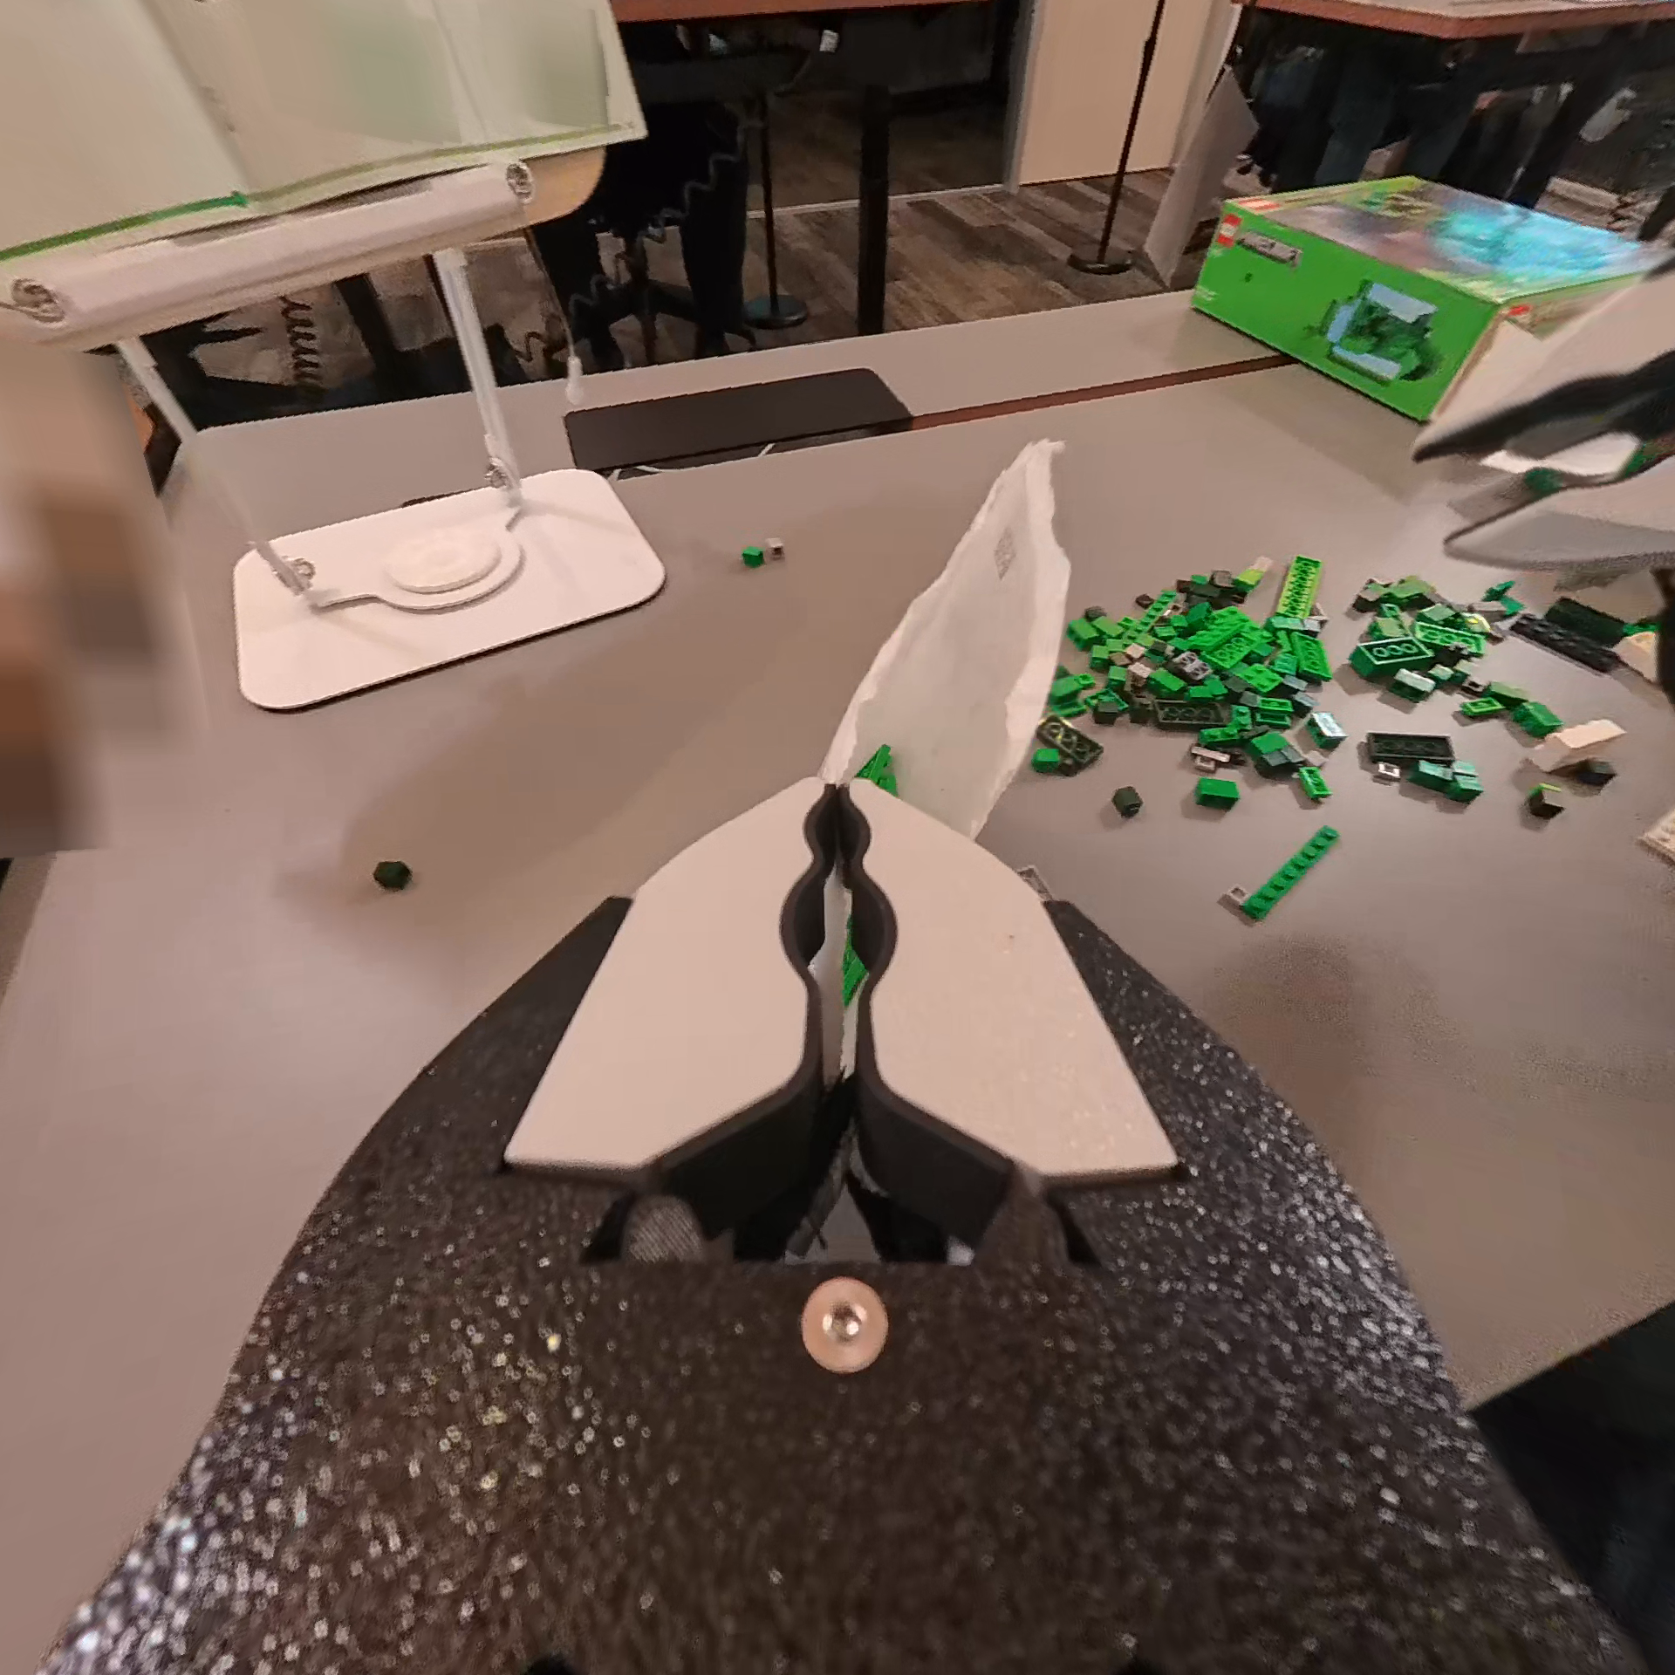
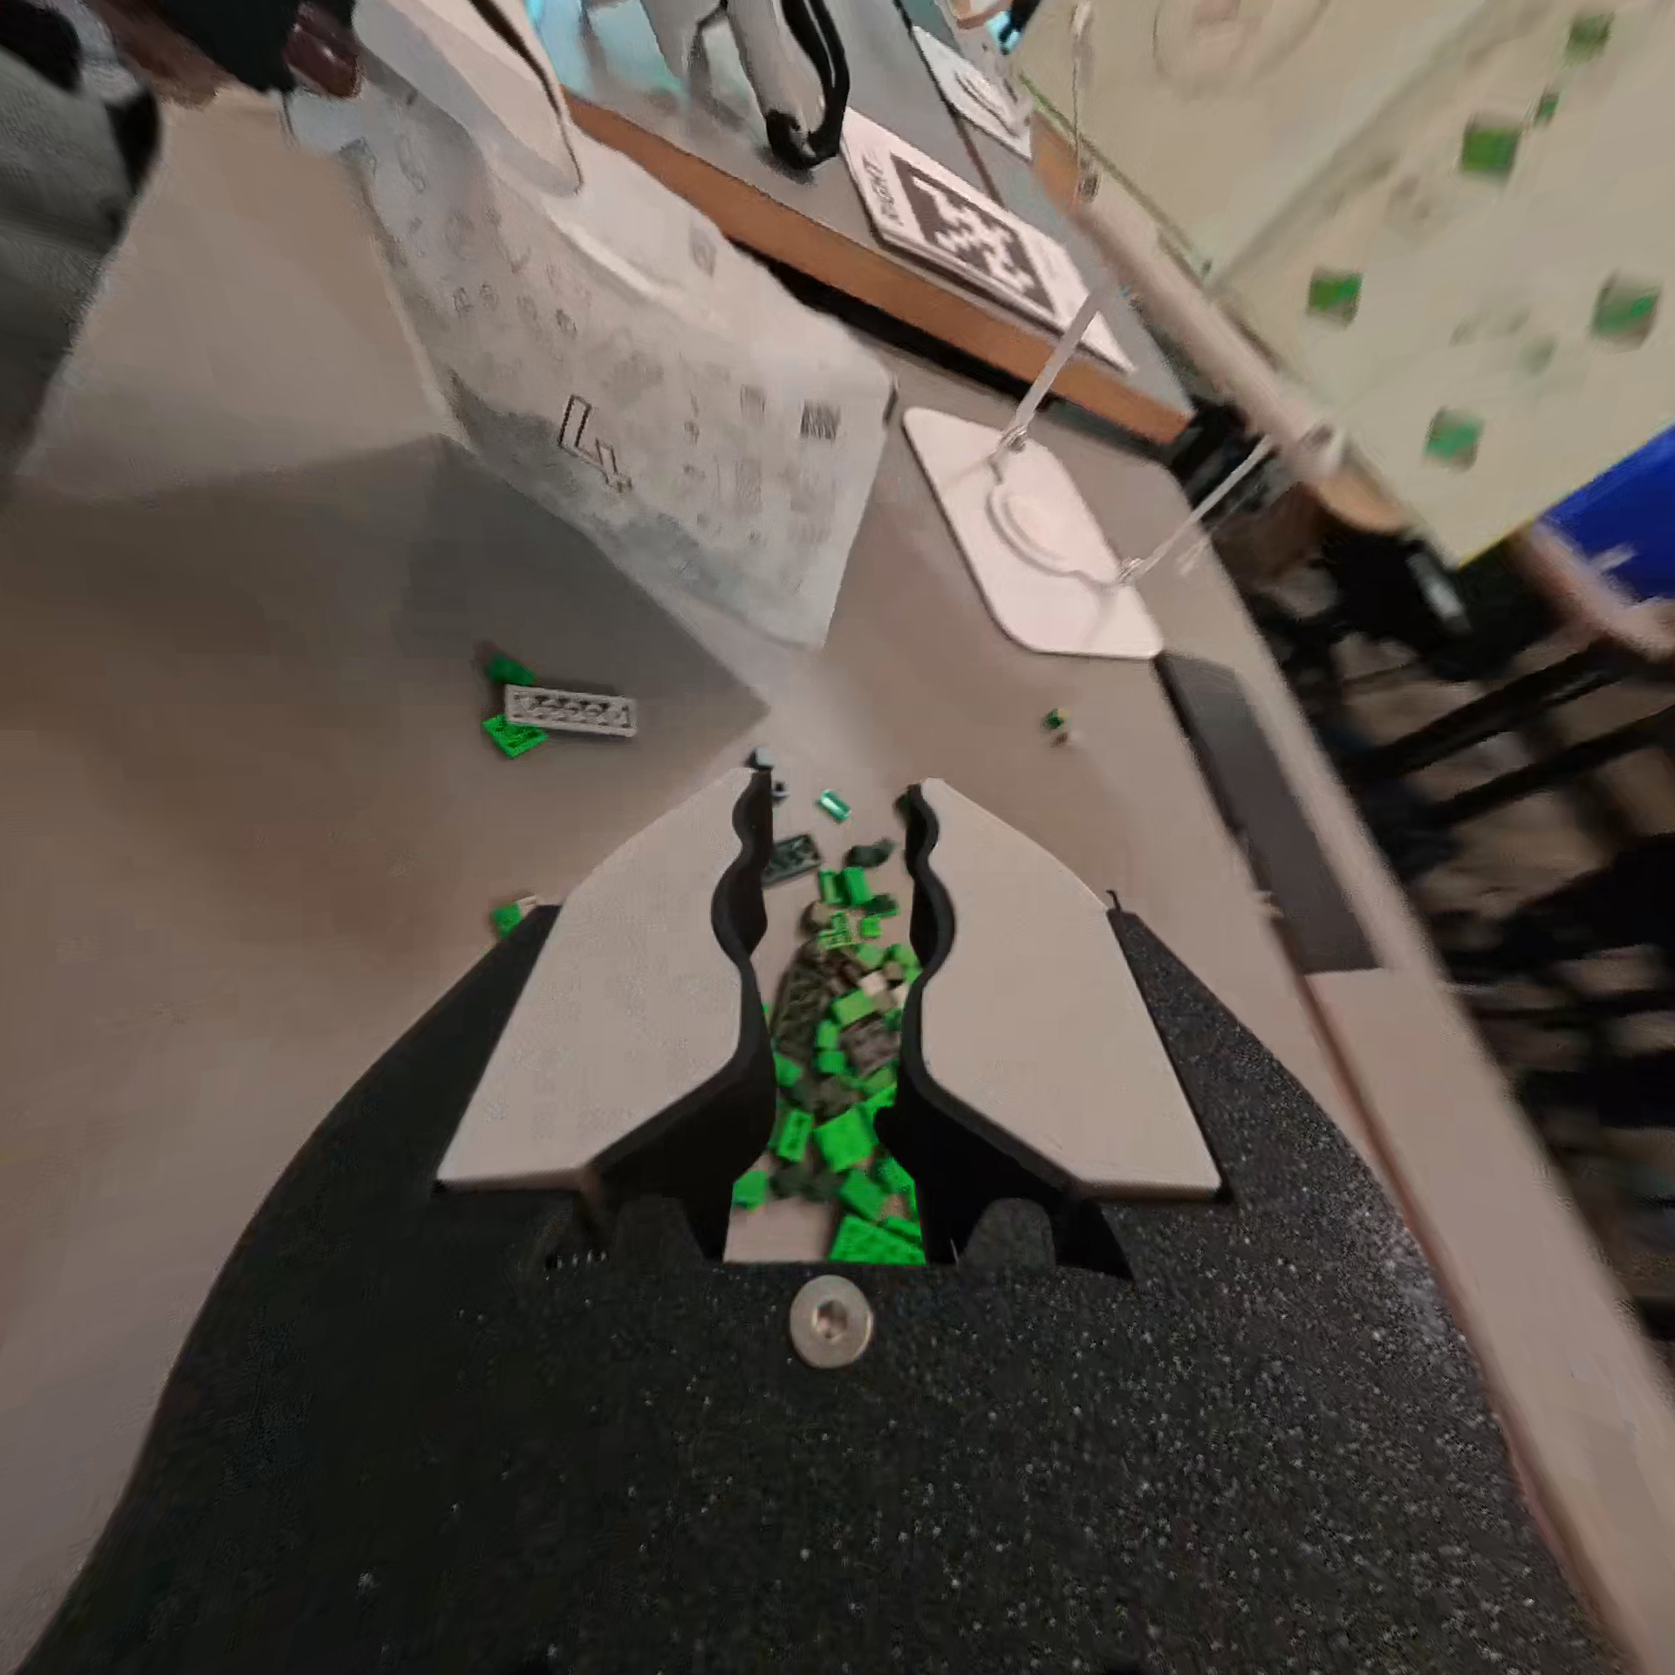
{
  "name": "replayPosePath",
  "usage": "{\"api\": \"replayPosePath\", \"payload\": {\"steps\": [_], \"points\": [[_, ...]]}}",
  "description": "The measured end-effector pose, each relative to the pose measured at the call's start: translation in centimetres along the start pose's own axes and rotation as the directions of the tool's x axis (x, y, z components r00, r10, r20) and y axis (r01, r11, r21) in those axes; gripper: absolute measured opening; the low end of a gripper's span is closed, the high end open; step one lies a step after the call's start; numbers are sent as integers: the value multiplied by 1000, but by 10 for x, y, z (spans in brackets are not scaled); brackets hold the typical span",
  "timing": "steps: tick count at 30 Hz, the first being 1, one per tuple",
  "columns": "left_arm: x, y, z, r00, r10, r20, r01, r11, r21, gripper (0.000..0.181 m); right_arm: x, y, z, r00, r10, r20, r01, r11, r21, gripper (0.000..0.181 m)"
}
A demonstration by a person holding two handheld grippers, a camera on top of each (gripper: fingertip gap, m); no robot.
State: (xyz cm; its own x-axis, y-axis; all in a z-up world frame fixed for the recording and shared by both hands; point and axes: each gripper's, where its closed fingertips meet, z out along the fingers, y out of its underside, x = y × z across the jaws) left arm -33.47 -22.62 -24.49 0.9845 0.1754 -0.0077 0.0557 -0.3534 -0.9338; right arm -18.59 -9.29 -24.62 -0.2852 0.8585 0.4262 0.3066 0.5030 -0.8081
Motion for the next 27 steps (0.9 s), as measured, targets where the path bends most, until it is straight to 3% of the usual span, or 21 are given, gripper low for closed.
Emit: {"api": "replayPosePath", "payload": {"steps": [1, 4, 9, 14, 27], "points": [[-3, 1, -1, 1000, -1, 10, 1, 1000, 1, 0, -1, 10, 0, 998, 60, 35, -61, 998, 16, 27], [-10, 2, -2, 1000, -6, 28, 5, 1000, 4, 0, -15, 40, 5, 972, 177, 154, -174, 984, -29, 25], [-11, 4, 1, 1000, -1, 26, 1, 1000, 11, 0, -36, 81, 15, 954, 190, 233, -139, 966, -219, 26], [-5, 4, 4, 1000, 24, 18, -24, 1000, 10, 0, -31, 103, 15, 964, 195, 183, -135, 945, -297, 25], [1, 5, 9, 999, 29, -13, -29, 999, 16, 0, 3, 128, -21, 973, 230, 3, -219, 931, -291, 24]]}}
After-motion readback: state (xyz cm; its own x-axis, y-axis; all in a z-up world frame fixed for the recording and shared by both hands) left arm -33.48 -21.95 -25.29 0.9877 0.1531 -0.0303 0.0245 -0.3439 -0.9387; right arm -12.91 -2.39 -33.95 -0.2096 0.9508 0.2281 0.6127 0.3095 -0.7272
